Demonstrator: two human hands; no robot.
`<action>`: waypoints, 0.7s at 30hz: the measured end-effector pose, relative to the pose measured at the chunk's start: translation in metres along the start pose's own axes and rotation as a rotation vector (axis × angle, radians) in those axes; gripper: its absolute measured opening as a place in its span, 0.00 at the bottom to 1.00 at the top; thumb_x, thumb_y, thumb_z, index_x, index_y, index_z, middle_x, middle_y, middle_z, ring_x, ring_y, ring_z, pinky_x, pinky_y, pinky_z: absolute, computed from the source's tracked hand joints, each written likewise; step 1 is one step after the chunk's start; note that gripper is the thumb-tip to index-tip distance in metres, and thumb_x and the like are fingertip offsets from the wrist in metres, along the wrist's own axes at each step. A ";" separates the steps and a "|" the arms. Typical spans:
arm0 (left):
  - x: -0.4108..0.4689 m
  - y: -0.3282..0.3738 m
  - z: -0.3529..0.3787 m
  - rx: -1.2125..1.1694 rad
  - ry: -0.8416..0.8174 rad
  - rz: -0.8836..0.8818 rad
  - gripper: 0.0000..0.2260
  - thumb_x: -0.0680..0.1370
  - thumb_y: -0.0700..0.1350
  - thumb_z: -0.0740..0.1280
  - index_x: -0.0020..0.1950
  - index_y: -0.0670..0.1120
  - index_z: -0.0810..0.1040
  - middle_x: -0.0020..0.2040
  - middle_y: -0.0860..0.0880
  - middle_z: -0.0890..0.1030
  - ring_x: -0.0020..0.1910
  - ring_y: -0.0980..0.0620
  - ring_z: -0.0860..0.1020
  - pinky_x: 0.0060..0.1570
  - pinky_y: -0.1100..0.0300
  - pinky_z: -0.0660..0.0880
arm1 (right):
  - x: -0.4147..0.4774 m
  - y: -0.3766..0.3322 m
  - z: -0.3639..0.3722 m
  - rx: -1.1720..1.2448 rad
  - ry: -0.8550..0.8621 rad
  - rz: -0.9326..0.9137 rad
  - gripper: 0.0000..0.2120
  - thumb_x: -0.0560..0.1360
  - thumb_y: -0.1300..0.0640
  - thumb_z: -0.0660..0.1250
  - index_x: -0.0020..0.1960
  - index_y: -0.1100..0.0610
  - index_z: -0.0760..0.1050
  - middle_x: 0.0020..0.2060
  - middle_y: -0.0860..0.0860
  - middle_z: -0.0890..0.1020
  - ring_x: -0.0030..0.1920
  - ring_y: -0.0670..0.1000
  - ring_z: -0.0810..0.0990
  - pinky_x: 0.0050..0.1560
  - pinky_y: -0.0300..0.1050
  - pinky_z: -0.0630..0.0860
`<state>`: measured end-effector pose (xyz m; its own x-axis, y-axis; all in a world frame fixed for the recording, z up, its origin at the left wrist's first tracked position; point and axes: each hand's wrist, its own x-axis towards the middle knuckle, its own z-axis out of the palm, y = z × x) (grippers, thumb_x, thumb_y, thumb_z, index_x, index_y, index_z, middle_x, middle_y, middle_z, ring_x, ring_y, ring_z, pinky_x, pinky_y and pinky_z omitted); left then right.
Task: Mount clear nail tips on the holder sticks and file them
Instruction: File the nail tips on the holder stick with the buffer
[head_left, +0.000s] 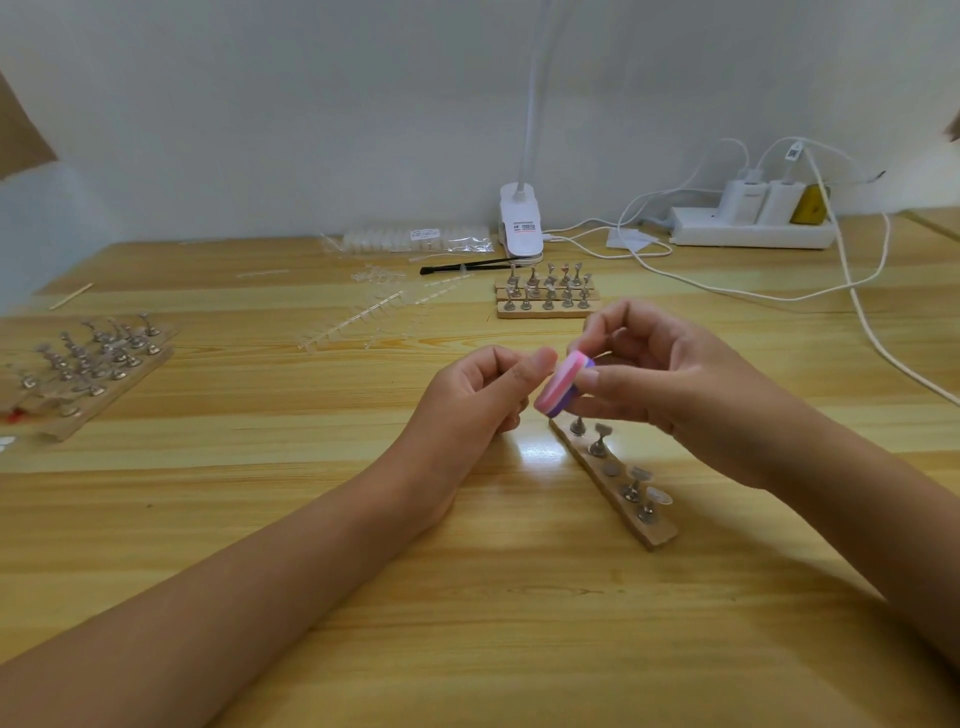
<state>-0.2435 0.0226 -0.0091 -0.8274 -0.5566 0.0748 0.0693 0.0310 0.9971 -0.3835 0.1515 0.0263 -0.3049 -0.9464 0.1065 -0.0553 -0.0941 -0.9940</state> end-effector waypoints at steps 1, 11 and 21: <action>0.000 0.000 0.000 -0.005 0.000 -0.001 0.09 0.71 0.59 0.70 0.34 0.57 0.82 0.31 0.57 0.73 0.32 0.59 0.69 0.40 0.65 0.71 | 0.000 0.000 0.000 0.006 0.020 -0.016 0.15 0.66 0.58 0.73 0.50 0.59 0.74 0.46 0.57 0.83 0.49 0.56 0.86 0.47 0.40 0.81; -0.001 0.001 0.001 -0.021 0.011 0.000 0.11 0.70 0.61 0.71 0.36 0.55 0.82 0.32 0.55 0.73 0.33 0.57 0.69 0.42 0.61 0.70 | 0.001 0.005 0.001 -0.011 0.018 -0.046 0.12 0.69 0.59 0.74 0.50 0.59 0.75 0.45 0.55 0.84 0.48 0.55 0.85 0.49 0.40 0.80; -0.002 0.002 0.001 -0.020 0.007 0.002 0.10 0.70 0.61 0.72 0.35 0.56 0.81 0.31 0.57 0.73 0.32 0.58 0.69 0.41 0.64 0.71 | 0.002 0.005 -0.001 0.030 0.047 -0.070 0.12 0.68 0.58 0.75 0.49 0.57 0.76 0.44 0.54 0.84 0.49 0.55 0.85 0.51 0.43 0.81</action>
<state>-0.2422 0.0243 -0.0068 -0.8236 -0.5621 0.0764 0.0820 0.0152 0.9965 -0.3855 0.1497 0.0213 -0.3457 -0.9217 0.1759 -0.0499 -0.1691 -0.9843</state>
